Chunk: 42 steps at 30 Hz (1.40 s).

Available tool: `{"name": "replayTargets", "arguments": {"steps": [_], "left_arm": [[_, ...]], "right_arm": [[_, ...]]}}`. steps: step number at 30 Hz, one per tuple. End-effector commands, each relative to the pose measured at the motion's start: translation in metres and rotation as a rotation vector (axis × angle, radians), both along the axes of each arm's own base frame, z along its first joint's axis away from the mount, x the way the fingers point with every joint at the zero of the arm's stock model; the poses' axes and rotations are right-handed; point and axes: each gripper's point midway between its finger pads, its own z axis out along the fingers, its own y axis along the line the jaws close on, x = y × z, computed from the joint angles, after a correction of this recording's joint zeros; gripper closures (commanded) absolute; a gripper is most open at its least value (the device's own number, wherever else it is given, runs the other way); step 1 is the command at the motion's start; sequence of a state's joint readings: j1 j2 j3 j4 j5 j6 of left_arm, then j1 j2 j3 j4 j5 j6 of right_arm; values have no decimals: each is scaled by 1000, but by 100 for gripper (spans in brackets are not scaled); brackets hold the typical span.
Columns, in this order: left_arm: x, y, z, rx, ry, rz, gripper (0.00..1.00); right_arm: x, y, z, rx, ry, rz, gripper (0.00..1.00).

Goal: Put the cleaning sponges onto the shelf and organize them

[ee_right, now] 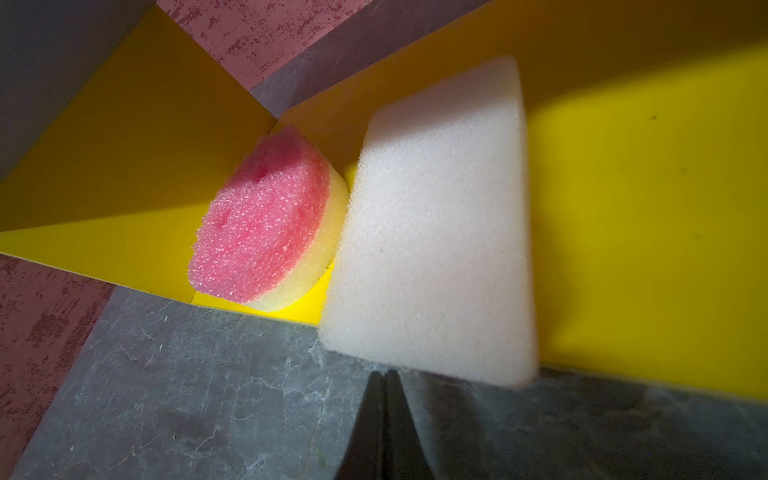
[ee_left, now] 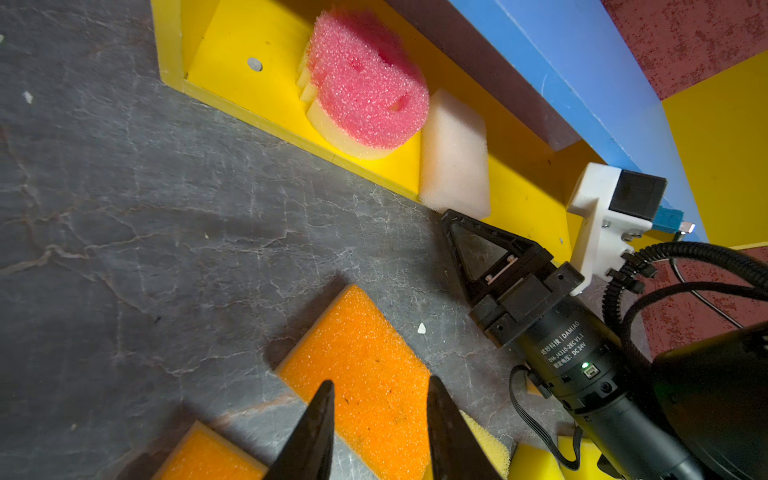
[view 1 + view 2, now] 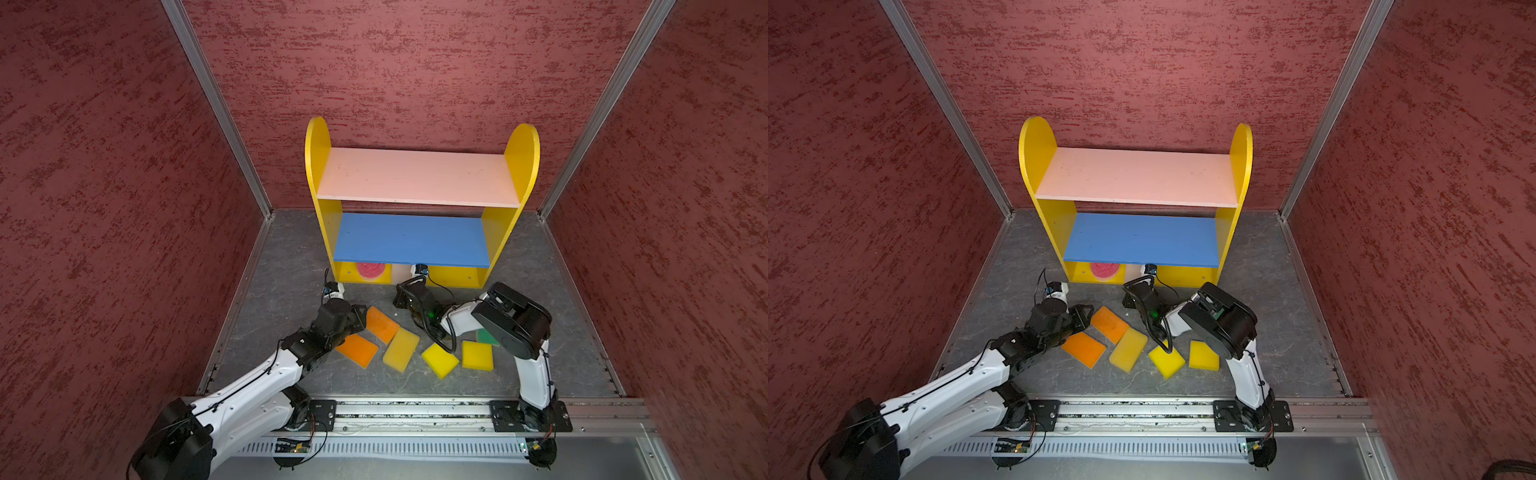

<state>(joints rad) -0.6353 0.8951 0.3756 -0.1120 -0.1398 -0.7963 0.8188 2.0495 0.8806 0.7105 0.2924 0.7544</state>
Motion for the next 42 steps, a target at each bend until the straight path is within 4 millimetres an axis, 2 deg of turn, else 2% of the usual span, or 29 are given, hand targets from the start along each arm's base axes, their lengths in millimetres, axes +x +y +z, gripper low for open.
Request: {"name": "replayTargets", "arguments": {"steps": [1, 9, 23, 28, 33, 37, 42], "left_arm": [[-1, 4, -2, 8, -5, 12, 63], [-1, 6, -3, 12, -6, 16, 63], [-1, 4, -3, 6, -5, 9, 62], [0, 3, -2, 1, -6, 10, 62], [2, 1, -1, 2, -7, 5, 62], [4, -2, 0, 5, -8, -5, 62], [10, -13, 2, 3, -14, -43, 61]], "right_arm": [[23, 4, 25, 32, -87, -51, 97], [27, 5, 22, 34, -89, -61, 96], [18, -30, 23, 79, -62, -129, 96], [14, -28, 30, 98, -60, -95, 96], [0, -32, 28, 129, -31, -80, 96], [-20, -53, 29, 131, -3, -97, 96], [-40, -74, 44, 113, 32, -106, 95]]}}
